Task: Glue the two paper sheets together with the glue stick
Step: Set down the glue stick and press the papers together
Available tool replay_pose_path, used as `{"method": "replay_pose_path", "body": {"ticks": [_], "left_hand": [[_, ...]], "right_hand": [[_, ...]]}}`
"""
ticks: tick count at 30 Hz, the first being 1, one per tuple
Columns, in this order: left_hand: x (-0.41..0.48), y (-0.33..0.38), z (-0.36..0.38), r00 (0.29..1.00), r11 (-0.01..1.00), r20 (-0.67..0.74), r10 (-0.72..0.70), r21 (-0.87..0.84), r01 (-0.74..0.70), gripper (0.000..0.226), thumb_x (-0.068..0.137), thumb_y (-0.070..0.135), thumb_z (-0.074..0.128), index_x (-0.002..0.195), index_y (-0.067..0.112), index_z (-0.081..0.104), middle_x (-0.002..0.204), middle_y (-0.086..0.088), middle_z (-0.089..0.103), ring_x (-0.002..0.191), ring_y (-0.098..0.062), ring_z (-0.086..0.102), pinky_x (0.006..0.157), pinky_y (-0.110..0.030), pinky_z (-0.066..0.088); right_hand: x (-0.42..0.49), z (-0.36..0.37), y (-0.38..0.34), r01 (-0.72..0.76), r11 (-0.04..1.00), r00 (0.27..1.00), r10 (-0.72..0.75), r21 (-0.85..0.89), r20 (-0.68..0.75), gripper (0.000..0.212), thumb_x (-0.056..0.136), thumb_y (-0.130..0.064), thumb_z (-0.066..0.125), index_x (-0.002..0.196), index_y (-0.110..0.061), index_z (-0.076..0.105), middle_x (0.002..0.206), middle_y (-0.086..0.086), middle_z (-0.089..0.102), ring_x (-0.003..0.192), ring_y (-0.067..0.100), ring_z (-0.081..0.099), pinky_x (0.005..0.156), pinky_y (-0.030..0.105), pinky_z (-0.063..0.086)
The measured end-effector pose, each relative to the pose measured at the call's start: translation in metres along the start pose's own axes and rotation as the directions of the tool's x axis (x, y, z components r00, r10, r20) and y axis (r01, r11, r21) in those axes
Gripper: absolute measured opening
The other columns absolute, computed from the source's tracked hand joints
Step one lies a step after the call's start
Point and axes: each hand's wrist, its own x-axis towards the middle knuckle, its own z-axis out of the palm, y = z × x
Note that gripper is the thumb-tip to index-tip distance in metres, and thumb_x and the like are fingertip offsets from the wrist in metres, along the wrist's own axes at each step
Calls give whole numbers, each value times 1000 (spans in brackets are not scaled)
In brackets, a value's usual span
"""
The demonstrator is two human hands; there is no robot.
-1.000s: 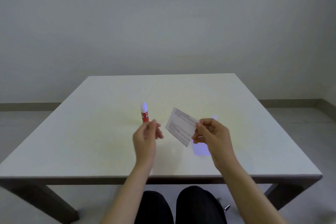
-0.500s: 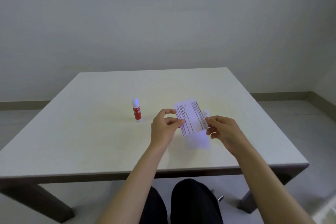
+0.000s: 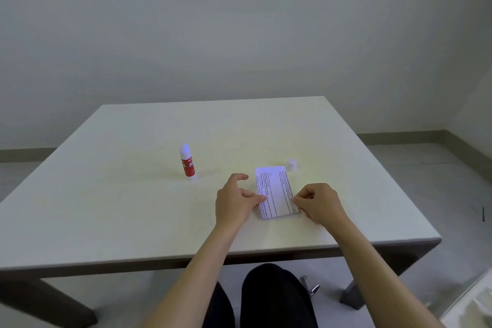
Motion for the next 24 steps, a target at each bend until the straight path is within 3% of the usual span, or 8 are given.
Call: {"method": "replay_pose_path", "body": {"ticks": [5, 12, 19, 24], "left_hand": [[4, -1, 3, 1000, 1000, 0, -3, 22, 3, 55, 68, 23, 82, 116, 19, 55, 79, 0, 75, 91, -16, 67, 75, -28, 43], [7, -4, 6, 1000, 999, -1, -5, 51, 5, 52, 67, 25, 83, 112, 18, 58, 80, -2, 75, 91, -17, 67, 77, -30, 46], [5, -3, 8, 999, 994, -15, 40, 102, -39, 48, 67, 23, 83, 109, 18, 59, 75, 0, 74, 81, -11, 60, 65, -22, 41], [3, -2, 11, 994, 975, -10, 111, 197, -107, 49, 69, 19, 81, 113, 16, 58, 63, 12, 68, 88, -17, 66, 75, -30, 48]], "right_hand": [[0, 2, 1, 27, 997, 1000, -28, -65, -13, 17, 77, -4, 61, 60, -10, 59, 48, -3, 55, 42, 8, 47, 43, 17, 35], [0, 3, 2, 53, 995, 998, -54, -81, -14, 11, 74, -2, 60, 64, -5, 61, 50, -1, 56, 47, 12, 48, 47, 22, 38], [1, 9, 4, 87, 987, 995, -92, -134, -29, 5, 73, 0, 58, 69, 2, 62, 56, -2, 55, 55, 14, 48, 50, 25, 37], [2, 11, 5, 110, 978, 993, -116, -178, -22, 10, 72, 1, 56, 64, -6, 56, 57, -3, 54, 57, 14, 47, 50, 25, 36]]}}
